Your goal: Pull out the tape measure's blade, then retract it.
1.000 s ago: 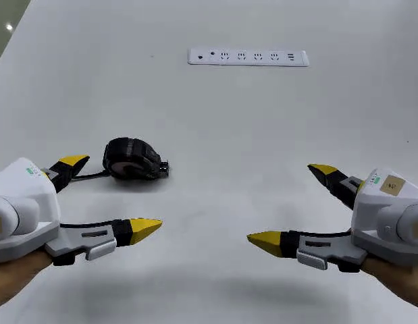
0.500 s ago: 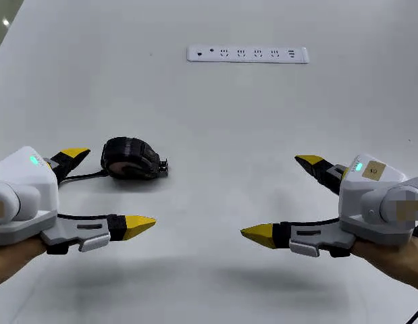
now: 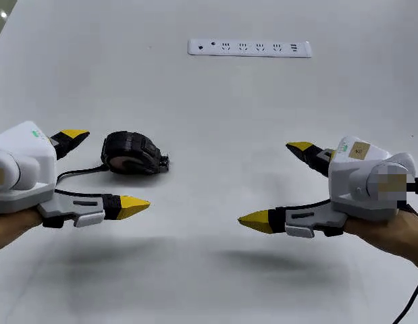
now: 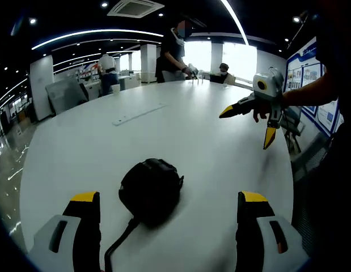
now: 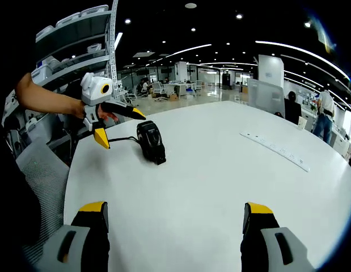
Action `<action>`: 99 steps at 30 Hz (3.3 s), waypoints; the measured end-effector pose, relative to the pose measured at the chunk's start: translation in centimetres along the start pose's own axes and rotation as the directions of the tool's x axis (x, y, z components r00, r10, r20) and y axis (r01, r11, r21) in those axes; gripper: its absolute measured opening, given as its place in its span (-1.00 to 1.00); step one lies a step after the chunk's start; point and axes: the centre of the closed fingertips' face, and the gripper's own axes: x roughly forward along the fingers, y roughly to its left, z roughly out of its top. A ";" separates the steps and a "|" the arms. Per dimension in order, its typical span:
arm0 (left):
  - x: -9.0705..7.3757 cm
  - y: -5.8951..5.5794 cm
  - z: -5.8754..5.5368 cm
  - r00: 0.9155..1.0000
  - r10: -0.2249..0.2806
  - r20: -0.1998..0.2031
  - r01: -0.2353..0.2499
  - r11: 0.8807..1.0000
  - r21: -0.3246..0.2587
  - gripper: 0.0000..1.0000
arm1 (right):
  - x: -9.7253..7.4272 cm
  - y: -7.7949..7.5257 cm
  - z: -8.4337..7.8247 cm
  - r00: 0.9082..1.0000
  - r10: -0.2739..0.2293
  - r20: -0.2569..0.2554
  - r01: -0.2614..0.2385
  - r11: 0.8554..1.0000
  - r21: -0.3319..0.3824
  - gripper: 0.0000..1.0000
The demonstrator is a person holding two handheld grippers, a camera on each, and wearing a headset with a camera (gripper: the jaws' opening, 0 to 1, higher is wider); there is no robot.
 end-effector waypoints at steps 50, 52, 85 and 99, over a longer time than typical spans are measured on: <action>2.4 2.2 -1.6 0.948 -0.202 -0.247 0.268 0.923 0.275 0.05 | 9.6 2.6 2.5 0.939 0.312 -0.147 -0.344 0.859 -0.378 0.18; 2.6 2.3 -1.6 0.945 -0.208 -0.253 0.278 0.919 0.280 -0.02 | 10.1 2.6 2.8 0.938 0.315 -0.147 -0.348 0.856 -0.381 0.13; 3.2 3.0 -2.4 0.911 -0.227 -0.345 0.332 0.899 0.286 -0.45 | 15.2 4.1 4.3 0.910 0.364 -0.197 -0.414 0.809 -0.418 -0.62; 3.0 3.3 -2.2 0.909 -0.249 -0.335 0.355 0.883 0.308 -0.49 | 16.1 3.8 4.1 0.912 0.356 -0.205 -0.410 0.818 -0.403 -0.76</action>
